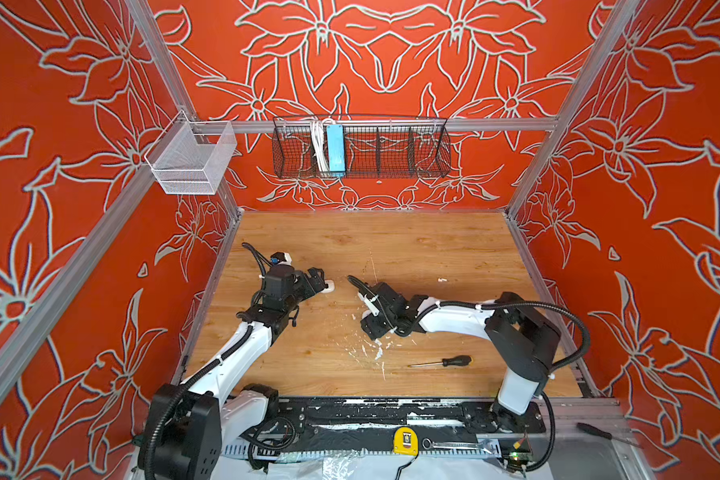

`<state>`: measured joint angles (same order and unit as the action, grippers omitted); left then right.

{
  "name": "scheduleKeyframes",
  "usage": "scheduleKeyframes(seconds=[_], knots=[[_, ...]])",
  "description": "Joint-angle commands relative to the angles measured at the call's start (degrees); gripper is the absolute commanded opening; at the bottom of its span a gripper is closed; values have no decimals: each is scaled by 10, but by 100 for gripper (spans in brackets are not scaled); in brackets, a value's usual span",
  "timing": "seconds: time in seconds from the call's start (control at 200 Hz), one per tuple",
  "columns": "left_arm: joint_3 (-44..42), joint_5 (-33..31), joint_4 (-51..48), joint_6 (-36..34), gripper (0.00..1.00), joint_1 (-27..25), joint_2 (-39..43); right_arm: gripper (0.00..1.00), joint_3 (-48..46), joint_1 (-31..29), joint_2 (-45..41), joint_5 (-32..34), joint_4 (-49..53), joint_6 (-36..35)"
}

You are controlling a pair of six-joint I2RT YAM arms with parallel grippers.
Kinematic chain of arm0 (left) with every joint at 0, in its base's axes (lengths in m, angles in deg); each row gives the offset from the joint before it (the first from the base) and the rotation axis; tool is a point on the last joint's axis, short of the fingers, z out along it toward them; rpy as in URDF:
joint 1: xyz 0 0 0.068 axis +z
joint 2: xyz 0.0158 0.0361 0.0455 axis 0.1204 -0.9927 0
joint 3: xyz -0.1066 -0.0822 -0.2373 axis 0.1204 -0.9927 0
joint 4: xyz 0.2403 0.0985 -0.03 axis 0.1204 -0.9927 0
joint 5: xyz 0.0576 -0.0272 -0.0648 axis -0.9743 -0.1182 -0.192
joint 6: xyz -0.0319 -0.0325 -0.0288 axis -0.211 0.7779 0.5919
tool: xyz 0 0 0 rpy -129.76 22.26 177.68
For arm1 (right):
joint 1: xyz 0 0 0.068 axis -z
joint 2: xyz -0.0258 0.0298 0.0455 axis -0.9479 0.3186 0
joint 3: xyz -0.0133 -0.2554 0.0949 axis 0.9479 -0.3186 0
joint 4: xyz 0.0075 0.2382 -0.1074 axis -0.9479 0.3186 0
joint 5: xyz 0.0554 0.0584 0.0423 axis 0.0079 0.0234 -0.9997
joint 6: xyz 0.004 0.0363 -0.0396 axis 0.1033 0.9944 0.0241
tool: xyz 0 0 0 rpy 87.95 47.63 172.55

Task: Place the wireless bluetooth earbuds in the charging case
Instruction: 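Close the right gripper on the round white disc-shaped case, then lift the round case with the right gripper while the left gripper approaches it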

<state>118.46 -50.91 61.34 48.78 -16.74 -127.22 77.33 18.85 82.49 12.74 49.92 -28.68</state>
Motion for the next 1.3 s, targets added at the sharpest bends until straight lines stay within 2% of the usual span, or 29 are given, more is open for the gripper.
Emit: scheduleKeyframes(seconds=[0.0, 0.215, 0.445, 0.561, 0.731, 0.906, 1.171, 1.296], knots=[[11, -5, 1, -2, 98, -3, 8, 76, 26, -8, 21, 26, 21, 7], [9, -6, 1, -1, 97, -3, 12, 66, 40, -12, 48, 42, 25, 2], [9, -2, 2, -1, 97, -3, 10, 65, 42, -12, 63, 64, 29, 1], [10, 2, 3, -1, 97, -3, 7, 63, 43, -12, 70, 55, 25, -3], [11, 12, 9, -2, 98, -3, -1, 51, 42, -12, 75, 44, 21, -4], [10, 18, 12, -5, 98, -3, -1, 48, 40, -13, 68, 34, 18, -4], [14, 110, 58, -19, 90, -3, -12, 41, -9, -13, -37, 66, -29, -23], [27, 188, 96, -30, 88, -12, -33, 39, -40, -13, -122, 107, -49, -47]])
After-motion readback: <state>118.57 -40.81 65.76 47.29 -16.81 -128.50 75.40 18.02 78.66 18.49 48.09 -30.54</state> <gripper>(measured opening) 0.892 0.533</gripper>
